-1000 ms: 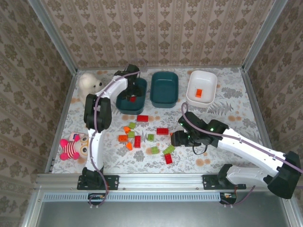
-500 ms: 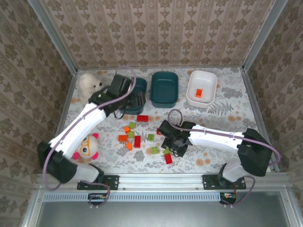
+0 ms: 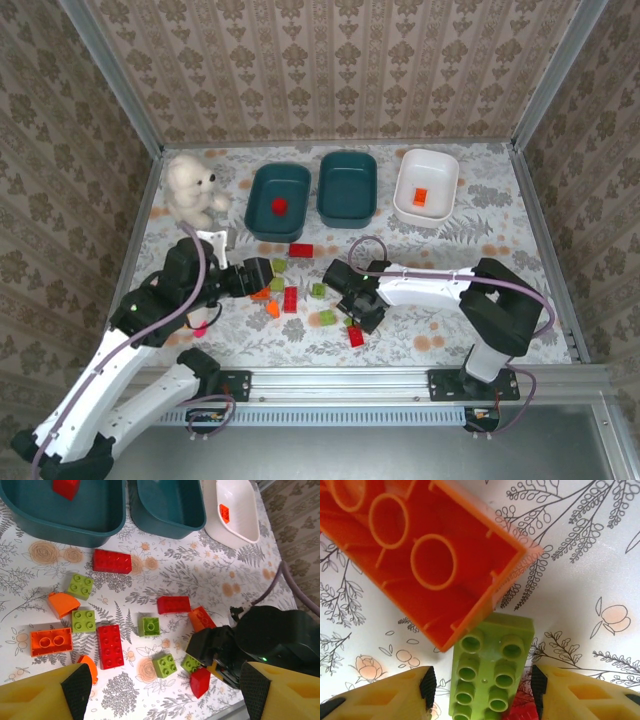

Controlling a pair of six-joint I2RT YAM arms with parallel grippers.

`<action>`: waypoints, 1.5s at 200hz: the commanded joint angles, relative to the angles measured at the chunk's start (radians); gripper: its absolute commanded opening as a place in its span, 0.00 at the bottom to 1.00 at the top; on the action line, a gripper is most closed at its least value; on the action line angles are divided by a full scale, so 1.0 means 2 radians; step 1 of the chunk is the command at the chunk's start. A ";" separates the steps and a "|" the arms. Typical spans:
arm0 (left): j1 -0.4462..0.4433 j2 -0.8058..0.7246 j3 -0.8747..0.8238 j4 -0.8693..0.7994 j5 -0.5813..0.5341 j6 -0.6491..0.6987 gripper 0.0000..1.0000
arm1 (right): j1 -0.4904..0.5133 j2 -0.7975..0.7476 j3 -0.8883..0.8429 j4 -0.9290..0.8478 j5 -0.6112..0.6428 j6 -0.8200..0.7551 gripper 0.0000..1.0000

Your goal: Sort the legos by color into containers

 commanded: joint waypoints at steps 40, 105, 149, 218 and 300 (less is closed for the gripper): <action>-0.003 -0.012 -0.009 -0.022 0.014 -0.014 0.80 | -0.018 0.045 0.014 0.011 0.010 -0.005 0.44; -0.004 0.000 -0.022 -0.005 0.019 -0.011 0.80 | -0.022 0.060 0.077 -0.015 0.026 -0.055 0.28; -0.003 0.007 -0.038 0.014 0.025 -0.016 0.80 | -0.021 0.039 0.200 -0.100 0.082 -0.131 0.25; -0.003 0.049 -0.032 0.059 0.019 -0.026 0.80 | -0.118 0.120 0.383 -0.118 0.097 -0.345 0.26; 0.007 0.069 -0.012 0.055 -0.030 -0.036 0.80 | -0.236 0.374 0.653 -0.178 -0.003 -0.449 0.25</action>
